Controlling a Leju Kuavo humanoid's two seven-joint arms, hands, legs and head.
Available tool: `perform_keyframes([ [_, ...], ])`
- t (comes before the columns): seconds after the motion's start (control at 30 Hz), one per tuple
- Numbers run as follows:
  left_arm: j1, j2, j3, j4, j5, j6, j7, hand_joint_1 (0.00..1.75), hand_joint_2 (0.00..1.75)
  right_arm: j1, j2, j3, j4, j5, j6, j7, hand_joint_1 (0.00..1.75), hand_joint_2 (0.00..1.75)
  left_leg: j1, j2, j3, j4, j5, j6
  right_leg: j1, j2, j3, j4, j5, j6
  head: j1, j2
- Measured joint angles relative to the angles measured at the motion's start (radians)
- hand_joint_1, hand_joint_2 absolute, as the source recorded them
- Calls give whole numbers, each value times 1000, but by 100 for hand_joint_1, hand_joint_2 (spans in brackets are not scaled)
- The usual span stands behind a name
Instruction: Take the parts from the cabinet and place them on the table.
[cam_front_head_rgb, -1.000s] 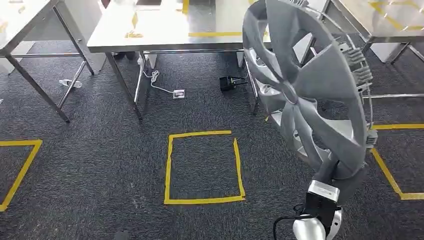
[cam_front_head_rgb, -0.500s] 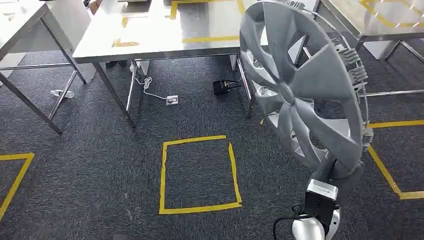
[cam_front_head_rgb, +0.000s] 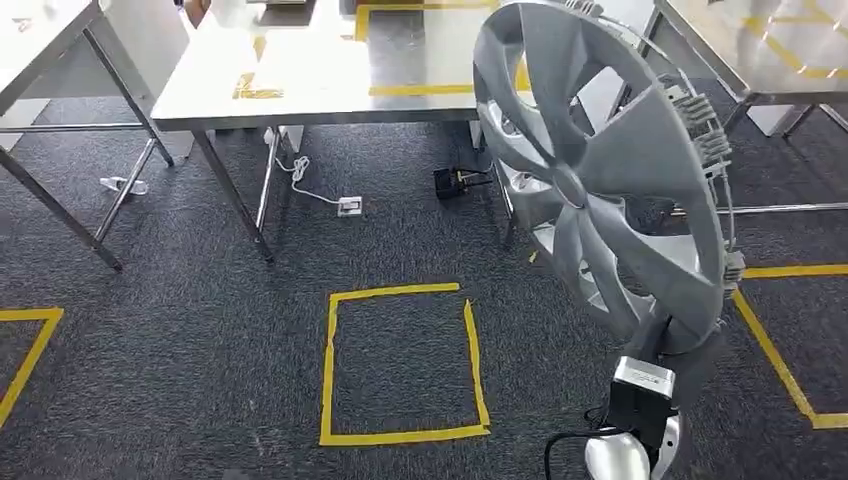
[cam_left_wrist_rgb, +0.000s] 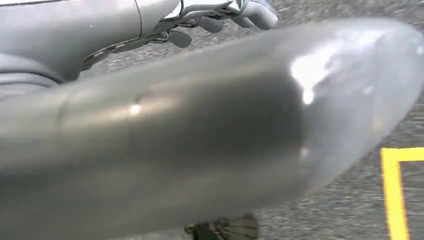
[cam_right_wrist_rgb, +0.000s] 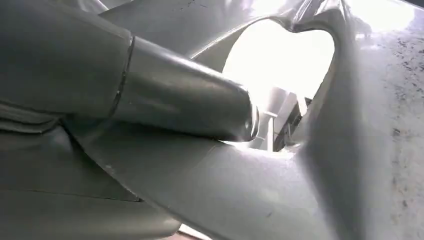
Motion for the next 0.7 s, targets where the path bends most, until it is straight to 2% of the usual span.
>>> perform_keyframes([
  [0.03, -1, 0, 0, 0, 1, 0, 0, 0, 0, -1, 0, 0, 1, 0, 0, 0, 175, 0, -2, -4, 5, 1, -10, -8, 7, -2, 3, 4, -45, -9, -2, 0],
  [0.07, -3, 0, 0, 0, 1, 0, 0, 0, 0, 0, 1, 0, 1, -1, 0, 0, 175, 0, -2, 0, 4, -5, -19, -18, 9, 0, 11, 6, -34, -16, -1, 0],
  [0.1, -2, -1, 0, 0, 1, 0, 0, 0, 0, 1, 1, 0, 1, -1, 0, 1, 175, 0, -2, 0, 21, 8, -10, -27, 6, 6, 15, 0, -32, -26, -1, 0],
  [0.13, -3, -1, 0, 0, 1, 0, 0, 0, 0, 1, 1, 0, 1, -1, 0, 1, 175, 0, -2, 0, 22, 9, -3, -33, 7, 5, 24, -2, -36, -34, 1, 0],
  [0.17, -4, -1, 0, 0, 1, 0, 0, 0, 0, 1, 2, 0, 1, -2, 0, 0, 175, 0, -1, 1, 5, 32, -1, -36, 3, 7, 37, -8, -38, -40, -2, 0],
  [0.2, -6, -1, 0, 0, 1, 0, 0, 0, 0, -1, 2, 0, 1, -2, 0, 0, 175, 0, 1, 0, -22, 90, 8, -39, 3, 6, 47, -10, -44, -47, -1, 0],
  [0.23, -7, -1, 0, 0, 1, 0, 0, 0, 0, -1, 2, 0, 1, -1, 0, 0, 175, 0, 1, 0, -72, 167, -3, -42, 3, 6, 55, -12, -52, -53, -6, 0],
  [0.27, -8, -2, 0, 0, 1, 0, 0, 0, 0, -1, 2, 0, 1, -2, 0, 0, 175, 0, 1, 0, -120, 232, -36, -45, 3, 7, 62, -12, -60, -54, -6, 0],
  [0.3, -6, -2, 0, 0, 1, 0, 0, 0, 0, -1, 2, 0, 1, -1, 0, 0, 175, 0, 1, 0, -165, 286, -80, -46, 5, 9, 71, -12, -70, -56, -6, 0],
  [0.33, -4, -2, 0, 0, 1, 0, 0, 0, 0, 0, 2, 0, 1, -1, 0, 0, 175, 0, 0, 0, -196, 311, -113, -44, 6, 11, 83, -12, -80, -57, -7, 0],
  [0.37, -3, -2, 1, 0, 1, 0, 0, 0, 0, 1, 2, 0, 1, -2, 0, 0, 175, 0, 0, 0, -210, 302, -118, -41, 7, 14, 97, -12, -90, -57, -7, 0],
  [0.4, -2, -1, 1, 0, 2, 0, -2, 0, 0, 0, 2, 0, 1, -1, 0, 1, 175, 0, 0, 0, -209, 263, -99, -40, 7, 15, 112, -12, -101, -57, -7, 0],
  [0.43, -2, -1, 1, 0, 3, 0, -7, 0, 0, 0, 2, 0, 1, -1, 0, 1, 175, 0, -2, 0, -196, 197, -50, -35, 8, 16, 129, -12, -114, -56, -8, 0],
  [0.47, -2, -1, 1, 0, 3, 0, -12, 0, 0, 0, 2, 0, 1, 0, 0, 2, 175, 0, -4, 0, -178, 117, 21, -26, 9, 16, 147, -12, -126, -54, -8, 0],
  [0.5, 0, 0, 2, 0, 3, 0, -15, 0, 0, 1, 2, 0, 1, 1, 3, 3, 175, 0, -9, 1, -164, 44, 108, -12, 8, 15, 150, -16, -138, -51, -9, 0],
  [0.53, 1, 1, 4, 0, 3, 1, -16, 0, 0, 0, 2, 1, 2, 2, 7, 3, 175, 0, -17, -2, -170, 21, 118, -10, 13, 21, 167, -8, -151, -44, -10, 0],
  [0.57, 1, 1, 6, 0, 3, 1, -18, 0, 0, 0, 2, 2, 2, 2, 8, 4, 175, 0, -17, -2, -161, 25, 109, -6, 14, 22, 167, -12, -157, -35, -9, 0],
  [0.6, 2, 0, 6, 0, 3, 1, -20, 0, 0, 1, 2, 2, 2, 3, 10, 6, 175, 0, -17, -2, -156, 19, 117, 1, 14, 23, 181, -9, -156, -29, -10, 0],
  [0.63, 1, 0, 6, 0, 3, 1, -21, 0, 0, 2, 2, 2, 2, 3, 11, 7, 175, 0, -15, 0, -156, 14, 111, 7, 14, 23, 181, -8, -149, -24, -8, 0],
  [0.67, -1, -4, 6, 0, 3, 1, -23, 0, 0, 0, 2, 2, 2, 3, 11, 7, 175, 0, -9, -4, -133, 10, 110, 12, 17, 22, 176, 9, -152, -22, -11, 0],
  [0.7, -2, -3, 7, 0, 3, 1, -23, 0, 0, -1, 2, 2, 2, 3, 11, 8, 175, 0, -8, -4, -123, 7, 102, 18, 14, 18, 152, 53, -148, -14, -6, 0],
])
